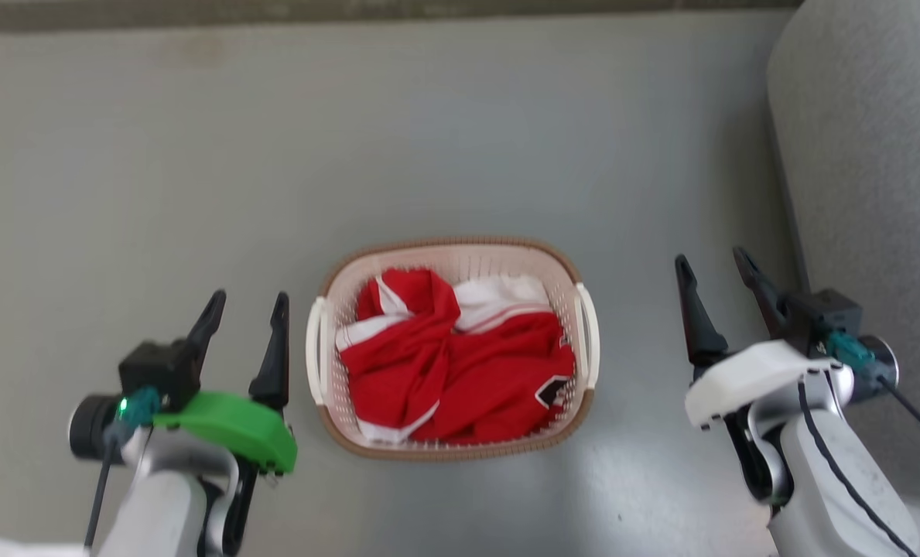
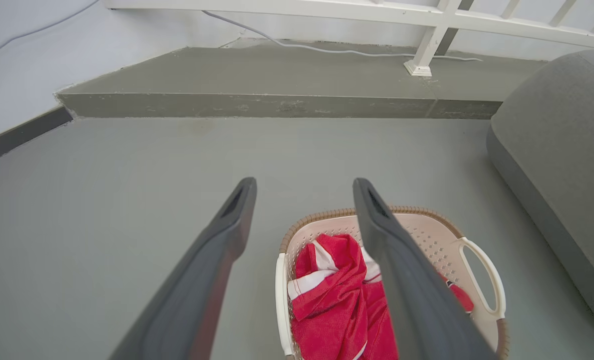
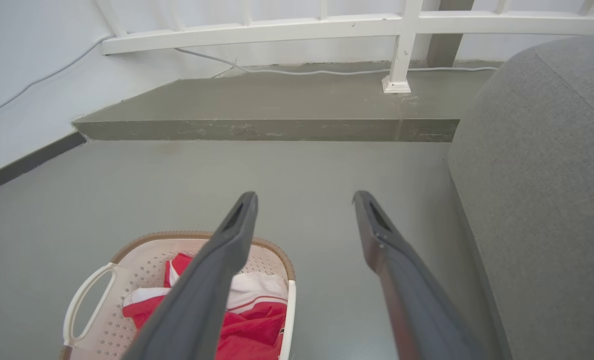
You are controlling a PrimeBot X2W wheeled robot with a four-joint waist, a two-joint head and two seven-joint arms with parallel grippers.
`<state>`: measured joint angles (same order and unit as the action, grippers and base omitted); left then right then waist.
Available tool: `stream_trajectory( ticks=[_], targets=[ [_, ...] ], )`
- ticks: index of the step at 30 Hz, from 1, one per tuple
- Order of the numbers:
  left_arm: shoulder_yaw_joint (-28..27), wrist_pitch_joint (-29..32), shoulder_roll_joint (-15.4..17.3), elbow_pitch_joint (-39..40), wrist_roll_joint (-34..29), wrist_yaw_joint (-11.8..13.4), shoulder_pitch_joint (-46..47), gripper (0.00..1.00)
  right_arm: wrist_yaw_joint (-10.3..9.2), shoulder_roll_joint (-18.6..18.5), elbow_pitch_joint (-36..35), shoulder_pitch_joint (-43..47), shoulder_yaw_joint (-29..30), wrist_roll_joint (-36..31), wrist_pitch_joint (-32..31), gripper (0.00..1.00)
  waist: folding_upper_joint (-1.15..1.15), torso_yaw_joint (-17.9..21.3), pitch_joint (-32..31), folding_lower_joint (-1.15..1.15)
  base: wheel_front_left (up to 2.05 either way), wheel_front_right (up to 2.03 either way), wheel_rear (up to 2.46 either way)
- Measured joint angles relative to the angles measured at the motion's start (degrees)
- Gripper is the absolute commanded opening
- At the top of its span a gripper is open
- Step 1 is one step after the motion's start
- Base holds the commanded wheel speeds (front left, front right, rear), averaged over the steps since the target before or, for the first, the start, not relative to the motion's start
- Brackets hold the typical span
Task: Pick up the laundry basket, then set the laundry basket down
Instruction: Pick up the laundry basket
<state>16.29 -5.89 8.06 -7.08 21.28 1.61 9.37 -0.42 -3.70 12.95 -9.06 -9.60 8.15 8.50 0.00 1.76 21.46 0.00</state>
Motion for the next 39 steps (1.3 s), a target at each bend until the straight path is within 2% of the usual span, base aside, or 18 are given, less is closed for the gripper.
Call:
stream_trajectory(
  ticks=[16,27,39],
  targets=[
    [1.0,8.0,-0.2,-13.4,3.2,-5.6,15.5,1.0,0.92,0.1,8.4,-10.2,-2.6,0.1,-2.6,1.0,0.0,0.5,13.0,-0.01,0.0,0.0,0.0],
    [1.6,9.9,-0.8,-24.4,5.3,-7.2,22.1,1.0,1.69,0.2,15.1,-15.2,-4.9,2.0,-3.0,1.0,0.0,1.4,21.0,-0.01,0.0,0.0,0.0],
    [2.0,9.8,-1.6,-32.2,5.8,-7.7,27.3,1.0,2.88,0.2,20.1,-20.0,-7.7,2.7,-3.3,1.0,0.0,2.0,26.4,0.0,0.0,0.0,0.0]
  ],
)
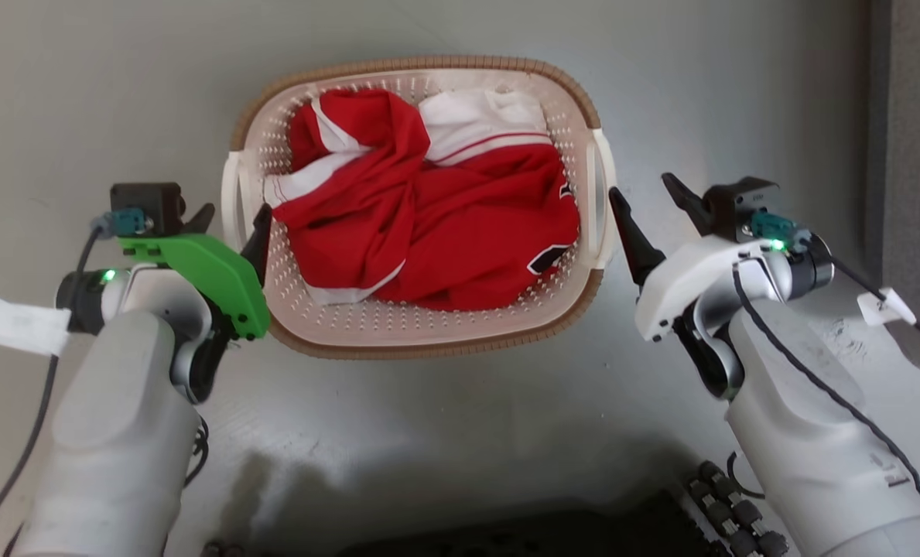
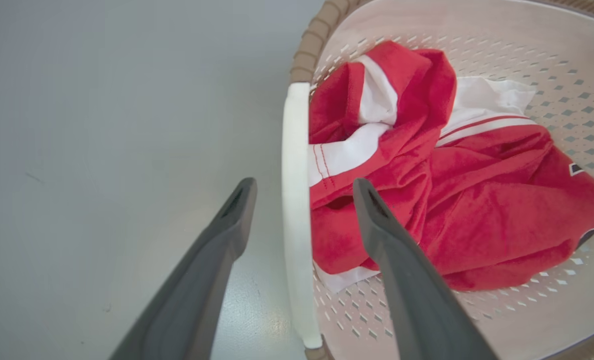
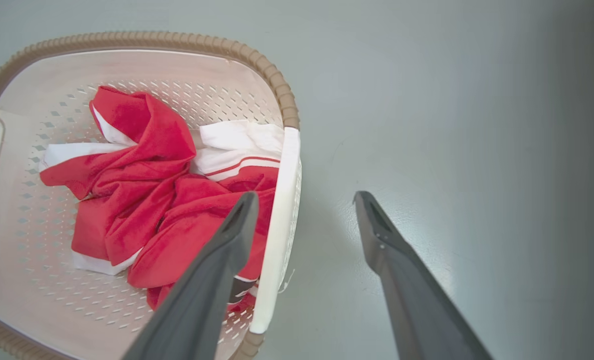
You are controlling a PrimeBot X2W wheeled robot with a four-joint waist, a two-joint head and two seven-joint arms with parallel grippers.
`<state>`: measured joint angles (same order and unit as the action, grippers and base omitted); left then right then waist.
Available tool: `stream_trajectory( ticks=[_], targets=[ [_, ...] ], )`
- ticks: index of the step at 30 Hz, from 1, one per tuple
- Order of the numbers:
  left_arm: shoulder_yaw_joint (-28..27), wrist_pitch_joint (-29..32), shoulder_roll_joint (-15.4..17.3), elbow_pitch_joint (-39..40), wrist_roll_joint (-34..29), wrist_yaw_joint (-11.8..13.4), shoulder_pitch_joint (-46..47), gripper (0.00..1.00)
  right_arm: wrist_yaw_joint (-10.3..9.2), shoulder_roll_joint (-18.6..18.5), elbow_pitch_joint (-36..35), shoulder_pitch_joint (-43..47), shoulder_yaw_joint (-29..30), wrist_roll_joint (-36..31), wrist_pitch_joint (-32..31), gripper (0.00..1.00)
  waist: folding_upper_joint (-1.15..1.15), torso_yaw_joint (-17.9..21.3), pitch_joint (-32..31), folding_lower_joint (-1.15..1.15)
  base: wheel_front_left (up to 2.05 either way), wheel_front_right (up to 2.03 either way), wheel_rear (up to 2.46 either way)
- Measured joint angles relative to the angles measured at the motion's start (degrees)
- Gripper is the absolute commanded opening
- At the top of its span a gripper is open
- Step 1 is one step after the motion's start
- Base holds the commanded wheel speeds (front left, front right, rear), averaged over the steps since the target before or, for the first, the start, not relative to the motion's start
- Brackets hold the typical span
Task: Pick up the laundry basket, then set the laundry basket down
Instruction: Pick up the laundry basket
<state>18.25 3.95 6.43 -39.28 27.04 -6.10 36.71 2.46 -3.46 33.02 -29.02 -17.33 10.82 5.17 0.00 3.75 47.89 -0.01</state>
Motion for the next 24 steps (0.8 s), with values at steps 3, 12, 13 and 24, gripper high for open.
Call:
stream_trajectory(
  ticks=[3,12,13,24],
  targets=[
    [-0.1,0.0,0.1,-2.1,0.0,-0.1,1.7,1.0,0.05,0.0,0.8,-1.3,-0.9,1.2,-0.2,1.0,0.0,0.1,1.4,0.0,0.0,0.0,0.0],
    [-0.1,0.0,0.1,-7.7,0.4,-0.5,7.6,1.0,0.55,-0.1,3.5,-5.4,-4.1,3.4,-0.2,1.0,0.0,0.2,5.7,0.0,0.0,0.0,0.0],
    [-0.2,0.0,0.0,-8.3,0.5,-0.5,8.1,1.0,0.55,-0.1,3.9,-5.8,-4.4,3.5,-0.2,1.0,0.0,0.1,6.1,0.0,0.0,0.0,0.0],
    [0.4,-1.8,-2.0,-12.1,2.7,-1.5,11.2,0.0,1.0,0.3,7.0,-8.5,-5.9,6.0,-0.2,0.0,0.0,-0.6,7.5,0.01,0.0,0.0,0.0]
  ],
)
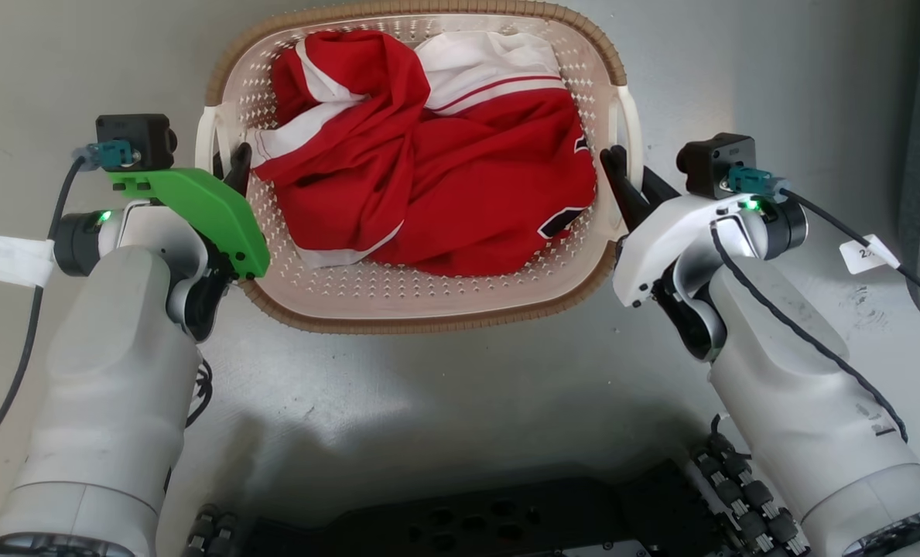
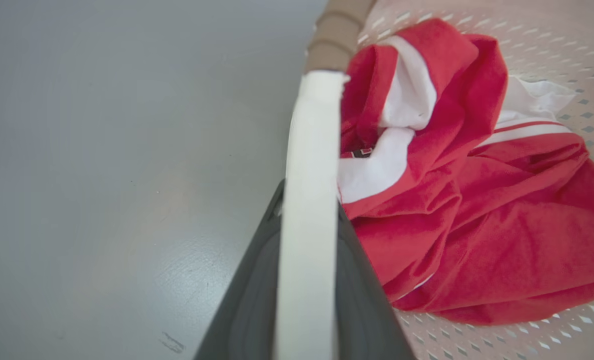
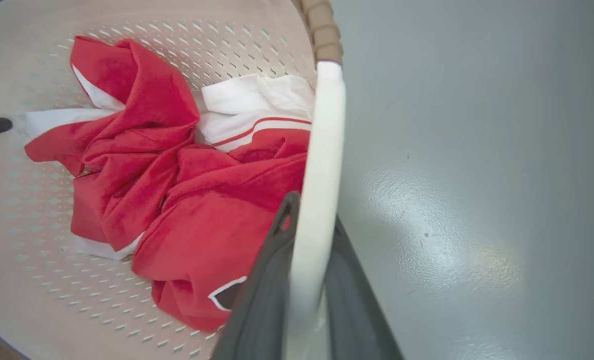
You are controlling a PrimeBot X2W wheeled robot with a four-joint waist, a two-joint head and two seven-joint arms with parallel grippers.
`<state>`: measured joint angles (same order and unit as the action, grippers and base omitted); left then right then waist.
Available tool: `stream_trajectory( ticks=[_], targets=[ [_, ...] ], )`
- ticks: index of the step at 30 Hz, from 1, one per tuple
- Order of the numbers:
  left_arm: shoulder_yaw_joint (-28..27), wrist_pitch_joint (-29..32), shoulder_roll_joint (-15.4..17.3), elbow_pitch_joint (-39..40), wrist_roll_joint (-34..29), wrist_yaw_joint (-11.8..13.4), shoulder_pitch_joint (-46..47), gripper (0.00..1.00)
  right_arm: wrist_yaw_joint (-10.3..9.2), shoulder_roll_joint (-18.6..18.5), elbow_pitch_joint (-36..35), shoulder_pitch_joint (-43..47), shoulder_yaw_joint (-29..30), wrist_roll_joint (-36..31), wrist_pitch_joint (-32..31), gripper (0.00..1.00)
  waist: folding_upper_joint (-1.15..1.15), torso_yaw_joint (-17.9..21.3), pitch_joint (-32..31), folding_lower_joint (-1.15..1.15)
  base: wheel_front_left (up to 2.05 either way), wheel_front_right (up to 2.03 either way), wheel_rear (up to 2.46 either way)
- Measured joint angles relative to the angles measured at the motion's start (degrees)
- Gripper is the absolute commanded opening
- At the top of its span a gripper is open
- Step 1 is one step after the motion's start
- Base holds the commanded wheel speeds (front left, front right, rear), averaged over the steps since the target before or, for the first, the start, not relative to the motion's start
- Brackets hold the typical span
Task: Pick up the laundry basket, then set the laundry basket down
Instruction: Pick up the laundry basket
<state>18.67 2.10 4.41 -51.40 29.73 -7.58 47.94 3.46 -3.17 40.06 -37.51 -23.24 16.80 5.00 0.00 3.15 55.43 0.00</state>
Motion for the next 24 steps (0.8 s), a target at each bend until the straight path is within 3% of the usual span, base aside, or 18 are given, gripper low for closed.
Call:
stream_trajectory(
  ticks=[11,24],
  targets=[
    [1.4,0.0,-1.5,-4.8,2.4,0.0,1.6,0.0,0.18,0.4,4.7,-2.4,-0.3,2.1,0.6,0.0,0.0,-0.5,-1.4,0.0,0.0,0.0,0.0],
    [4.1,6.9,-2.8,-8.1,8.8,0.0,1.6,0.0,1.96,0.4,12.1,-4.5,-0.4,5.6,-3.3,0.0,0.0,-0.8,-6.8,0.0,0.0,0.0,0.0]
  ],
)
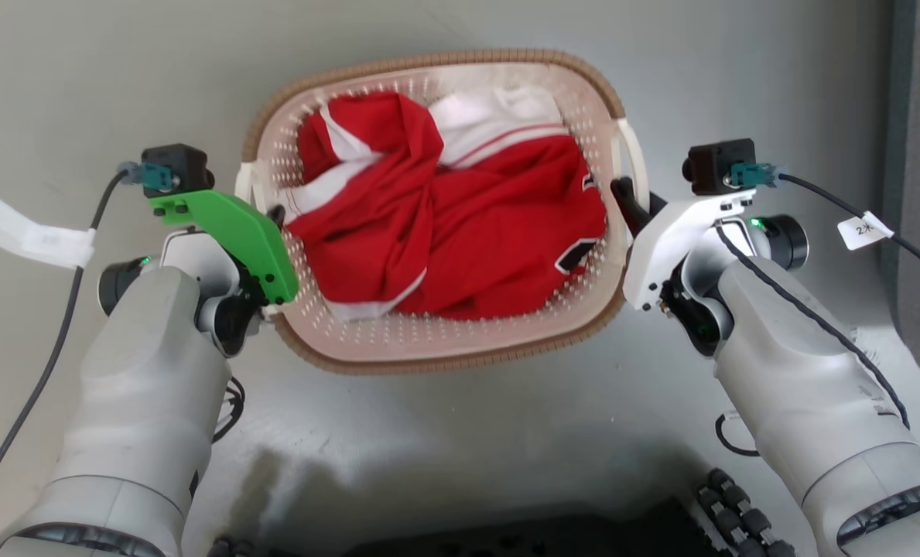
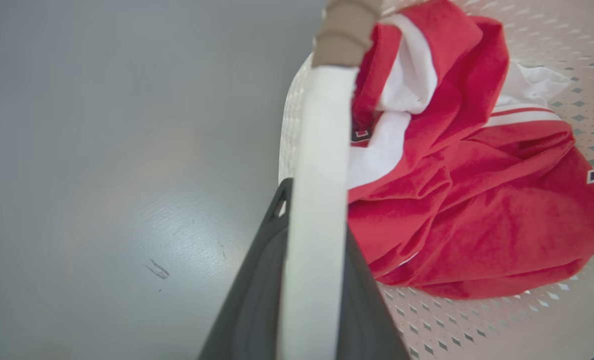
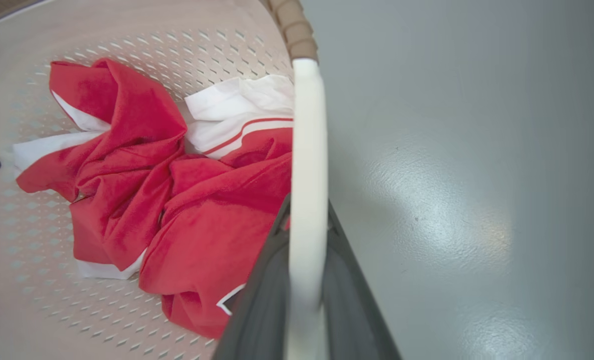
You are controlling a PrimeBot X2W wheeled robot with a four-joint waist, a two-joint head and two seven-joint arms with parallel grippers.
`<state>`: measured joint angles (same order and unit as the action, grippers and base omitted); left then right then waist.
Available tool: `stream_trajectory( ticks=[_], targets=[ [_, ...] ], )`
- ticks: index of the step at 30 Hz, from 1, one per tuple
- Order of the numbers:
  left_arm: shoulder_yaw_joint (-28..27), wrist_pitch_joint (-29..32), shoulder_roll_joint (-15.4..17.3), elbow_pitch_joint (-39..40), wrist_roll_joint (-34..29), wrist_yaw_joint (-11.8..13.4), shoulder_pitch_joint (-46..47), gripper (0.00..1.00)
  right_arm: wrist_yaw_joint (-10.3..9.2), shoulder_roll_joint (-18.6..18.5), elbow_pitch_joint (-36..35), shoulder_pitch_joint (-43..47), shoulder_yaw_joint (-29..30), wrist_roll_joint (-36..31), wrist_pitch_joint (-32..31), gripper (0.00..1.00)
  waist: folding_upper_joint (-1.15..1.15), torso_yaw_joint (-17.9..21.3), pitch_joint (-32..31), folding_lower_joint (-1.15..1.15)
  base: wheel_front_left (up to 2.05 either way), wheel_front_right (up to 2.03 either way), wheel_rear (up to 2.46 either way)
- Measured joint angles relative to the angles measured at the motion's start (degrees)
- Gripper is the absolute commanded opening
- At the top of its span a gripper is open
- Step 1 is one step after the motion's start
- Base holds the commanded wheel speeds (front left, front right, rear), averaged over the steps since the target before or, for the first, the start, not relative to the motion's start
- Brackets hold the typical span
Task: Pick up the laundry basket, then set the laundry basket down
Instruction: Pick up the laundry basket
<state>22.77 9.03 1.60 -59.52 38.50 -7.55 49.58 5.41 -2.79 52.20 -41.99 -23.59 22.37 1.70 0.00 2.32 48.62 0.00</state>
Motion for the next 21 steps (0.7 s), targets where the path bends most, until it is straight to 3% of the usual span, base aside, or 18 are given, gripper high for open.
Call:
stream_trajectory(
  ticks=[21],
  targets=[
    [1.7,8.4,-0.4,-3.6,7.1,0.1,-2.1,0.0,1.82,0.7,8.7,-0.5,-1.1,7.4,-9.2,0.0,0.0,0.1,-13.6,0.0,0.0,0.0,0.0]
  ],
)
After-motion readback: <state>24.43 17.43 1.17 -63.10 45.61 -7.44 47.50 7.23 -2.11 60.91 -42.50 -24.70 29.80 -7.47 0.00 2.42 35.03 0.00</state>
